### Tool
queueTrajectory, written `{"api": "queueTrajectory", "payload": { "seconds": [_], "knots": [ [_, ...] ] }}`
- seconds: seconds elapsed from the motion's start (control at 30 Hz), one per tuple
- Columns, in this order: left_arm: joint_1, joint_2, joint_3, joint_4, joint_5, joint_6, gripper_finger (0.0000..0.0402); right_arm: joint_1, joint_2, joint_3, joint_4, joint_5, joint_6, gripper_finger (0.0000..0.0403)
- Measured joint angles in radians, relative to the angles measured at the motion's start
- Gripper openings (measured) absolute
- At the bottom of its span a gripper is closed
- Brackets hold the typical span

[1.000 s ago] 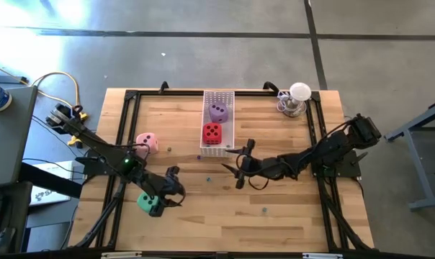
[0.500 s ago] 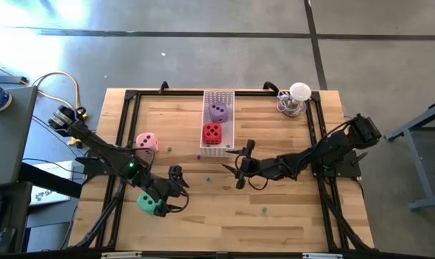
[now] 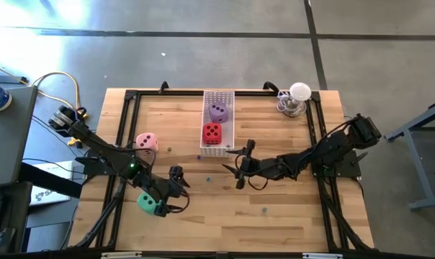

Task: Pick & Place Dice
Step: Put the large green die into the bin

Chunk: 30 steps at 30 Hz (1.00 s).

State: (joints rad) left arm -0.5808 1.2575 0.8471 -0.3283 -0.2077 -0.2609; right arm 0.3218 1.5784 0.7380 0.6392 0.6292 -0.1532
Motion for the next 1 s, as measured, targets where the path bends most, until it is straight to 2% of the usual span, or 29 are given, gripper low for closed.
{"api": "queueTrajectory", "payload": {
  "seconds": [0.27,0.43,0.63,0.77,1.0],
  "knots": [
    [-0.021,-0.002,0.008,-0.022,0.031,0.169,0.0391,0.000,0.000,0.000,0.000,0.000,0.002,0.0231],
    [-0.044,-0.001,0.116,-0.258,0.061,0.062,0.0390,0.000,0.000,0.000,-0.001,0.000,0.002,0.0231],
    [-0.150,0.022,0.152,-0.323,0.062,0.189,0.0390,0.000,0.000,0.000,-0.001,0.000,0.002,0.0231],
    [-0.201,0.037,0.153,-0.432,0.059,0.113,0.0390,0.000,0.000,0.000,-0.002,-0.001,0.002,0.0231],
    [-0.279,0.048,0.153,-0.444,0.051,0.050,0.0390,0.000,0.000,0.000,-0.008,-0.001,0.003,0.0231]
  ]
}}
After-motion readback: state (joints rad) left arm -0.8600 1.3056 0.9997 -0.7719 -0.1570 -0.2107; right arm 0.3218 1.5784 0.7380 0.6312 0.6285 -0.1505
